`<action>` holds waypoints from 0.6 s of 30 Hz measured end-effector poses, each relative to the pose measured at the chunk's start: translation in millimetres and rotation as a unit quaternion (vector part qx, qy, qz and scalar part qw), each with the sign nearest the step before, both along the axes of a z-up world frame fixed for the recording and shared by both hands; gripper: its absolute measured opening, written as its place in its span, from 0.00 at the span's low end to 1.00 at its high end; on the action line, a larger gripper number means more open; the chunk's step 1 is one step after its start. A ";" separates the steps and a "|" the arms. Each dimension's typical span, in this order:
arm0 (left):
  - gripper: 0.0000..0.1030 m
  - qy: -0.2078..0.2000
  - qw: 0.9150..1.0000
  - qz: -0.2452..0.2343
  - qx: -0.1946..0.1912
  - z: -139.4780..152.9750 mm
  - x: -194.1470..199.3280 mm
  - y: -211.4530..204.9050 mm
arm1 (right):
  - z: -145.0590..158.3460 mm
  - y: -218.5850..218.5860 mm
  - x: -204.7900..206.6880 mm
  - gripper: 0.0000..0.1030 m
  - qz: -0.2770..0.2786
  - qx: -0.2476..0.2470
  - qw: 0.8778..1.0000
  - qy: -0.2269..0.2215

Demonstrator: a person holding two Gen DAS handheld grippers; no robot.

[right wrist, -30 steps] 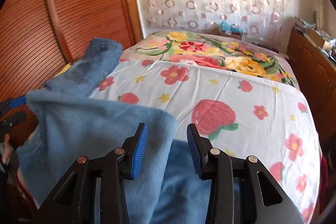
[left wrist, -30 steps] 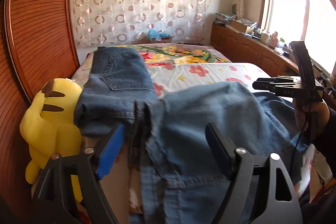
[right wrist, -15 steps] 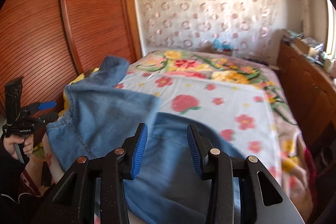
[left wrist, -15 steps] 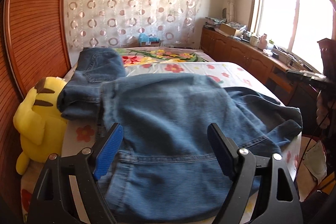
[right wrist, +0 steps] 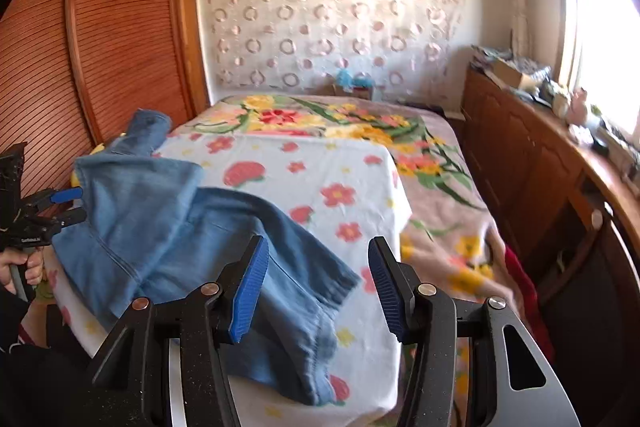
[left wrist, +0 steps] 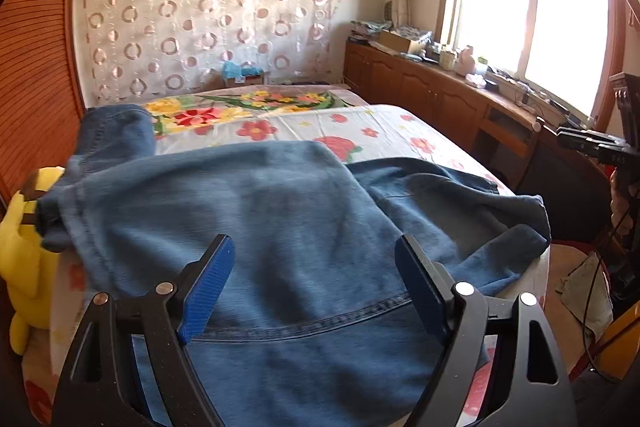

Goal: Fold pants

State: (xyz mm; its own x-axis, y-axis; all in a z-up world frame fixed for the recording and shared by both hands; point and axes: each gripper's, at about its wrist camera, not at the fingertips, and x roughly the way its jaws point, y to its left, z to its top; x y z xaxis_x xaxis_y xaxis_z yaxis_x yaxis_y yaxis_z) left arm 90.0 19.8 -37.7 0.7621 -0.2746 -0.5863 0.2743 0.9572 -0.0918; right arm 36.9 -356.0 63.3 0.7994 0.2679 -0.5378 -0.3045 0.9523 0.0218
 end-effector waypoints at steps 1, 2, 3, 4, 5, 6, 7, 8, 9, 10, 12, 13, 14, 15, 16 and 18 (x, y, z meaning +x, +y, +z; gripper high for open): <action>0.81 0.002 1.000 -0.003 0.002 -2.0 1.9 -4.1 | -4.8 -1.4 4.0 0.52 -0.002 0.002 1.000 0.005; 0.81 0.006 1.000 -0.005 0.005 -4.3 3.7 -7.7 | -11.3 -2.5 7.8 0.52 -0.003 0.004 1.000 0.011; 0.81 0.008 1.000 -0.006 0.006 -6.2 4.2 -10.0 | -18.1 -3.1 12.2 0.52 -0.006 0.006 1.000 0.016; 0.81 0.011 1.000 -0.007 0.007 -8.7 5.8 -12.9 | -21.5 -4.7 19.0 0.52 -0.007 0.008 1.000 0.021; 0.81 0.017 1.000 -0.008 0.007 -12.0 7.9 -15.4 | -28.2 -5.8 27.8 0.52 -0.007 0.010 1.000 0.027; 0.81 0.021 1.000 -0.009 0.008 -15.6 10.0 -17.6 | -34.4 -5.7 33.7 0.52 -0.006 0.012 0.999 0.033; 0.81 0.026 1.000 -0.009 0.009 -18.9 11.2 -19.9 | -39.7 -5.7 40.2 0.52 -0.005 0.015 0.999 0.039; 0.81 0.031 0.999 -0.008 0.011 -22.1 12.3 -21.6 | -43.6 -6.2 49.9 0.52 -0.005 0.017 0.999 0.046; 0.81 0.034 0.999 -0.008 0.013 -24.8 13.1 -23.7 | -51.0 -6.6 59.4 0.52 -0.006 0.018 0.998 0.054; 0.81 0.038 0.999 -0.008 0.014 -27.6 13.9 -24.9 | -55.9 -9.5 66.4 0.52 -0.007 0.020 0.998 0.063; 0.81 0.045 0.999 -0.006 0.017 -33.5 13.4 -26.5 | -68.9 -9.8 83.7 0.52 -0.006 0.022 0.996 0.082; 0.81 0.049 0.999 -0.005 0.018 -35.8 12.9 -26.5 | -74.0 -8.9 91.8 0.52 -0.008 0.022 0.996 0.089; 0.81 0.053 0.998 -0.005 0.019 -38.2 12.5 -27.2 | -79.5 -8.2 100.7 0.52 -0.009 0.021 0.995 0.099; 0.81 0.056 0.998 -0.005 0.021 -40.6 11.8 -28.0 | -84.1 -9.2 107.3 0.52 -0.008 0.024 0.994 0.107; 0.81 0.058 0.998 -0.005 0.022 -42.5 11.4 -28.9 | -84.1 -8.9 111.7 0.52 -0.005 0.028 0.993 0.116; 0.81 0.063 0.998 -0.006 0.021 -46.9 9.8 -29.6 | -87.8 -8.9 120.1 0.52 -0.001 0.032 0.991 0.127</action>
